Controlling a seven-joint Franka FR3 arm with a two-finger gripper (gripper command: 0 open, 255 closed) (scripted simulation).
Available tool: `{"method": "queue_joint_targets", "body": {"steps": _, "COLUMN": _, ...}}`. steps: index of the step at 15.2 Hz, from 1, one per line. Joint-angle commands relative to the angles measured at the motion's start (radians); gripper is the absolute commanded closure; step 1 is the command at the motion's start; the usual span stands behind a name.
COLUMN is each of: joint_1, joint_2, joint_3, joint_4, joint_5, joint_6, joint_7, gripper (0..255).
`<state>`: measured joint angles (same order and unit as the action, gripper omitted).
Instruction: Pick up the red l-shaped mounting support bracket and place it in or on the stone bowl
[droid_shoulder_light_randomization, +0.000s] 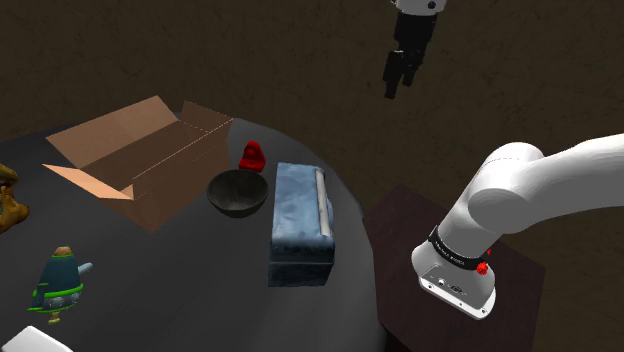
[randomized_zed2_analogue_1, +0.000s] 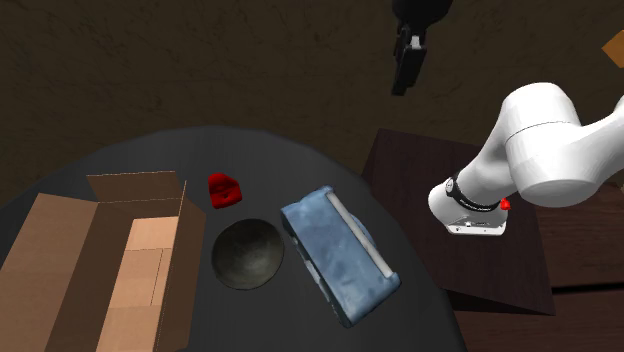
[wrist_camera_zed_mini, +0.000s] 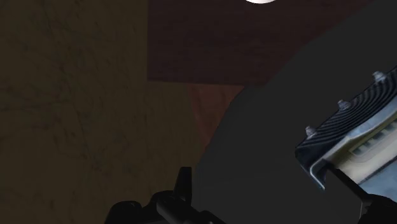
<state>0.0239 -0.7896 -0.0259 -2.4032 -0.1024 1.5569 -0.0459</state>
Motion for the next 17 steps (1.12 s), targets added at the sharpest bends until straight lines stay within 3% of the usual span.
{"method": "queue_joint_targets", "body": {"steps": 1, "joint_1": 0.0, "joint_2": 0.0, "joint_3": 0.0, "joint_4": 0.0, "joint_5": 0.0, "joint_6": 0.0, "joint_7": 0.0, "gripper": 0}}
{"method": "queue_joint_targets", "body": {"steps": 9, "joint_1": 0.016, "joint_2": 0.208, "joint_3": 0.046, "joint_4": -0.04, "joint_5": 0.05, "joint_6": 0.276, "joint_7": 0.109, "gripper": 0}}
{"method": "queue_joint_targets", "body": {"steps": 17, "joint_1": 0.026, "joint_2": 0.478, "joint_3": 0.09, "joint_4": 0.016, "joint_5": 0.073, "joint_6": 0.523, "joint_7": 0.207, "gripper": 0}}
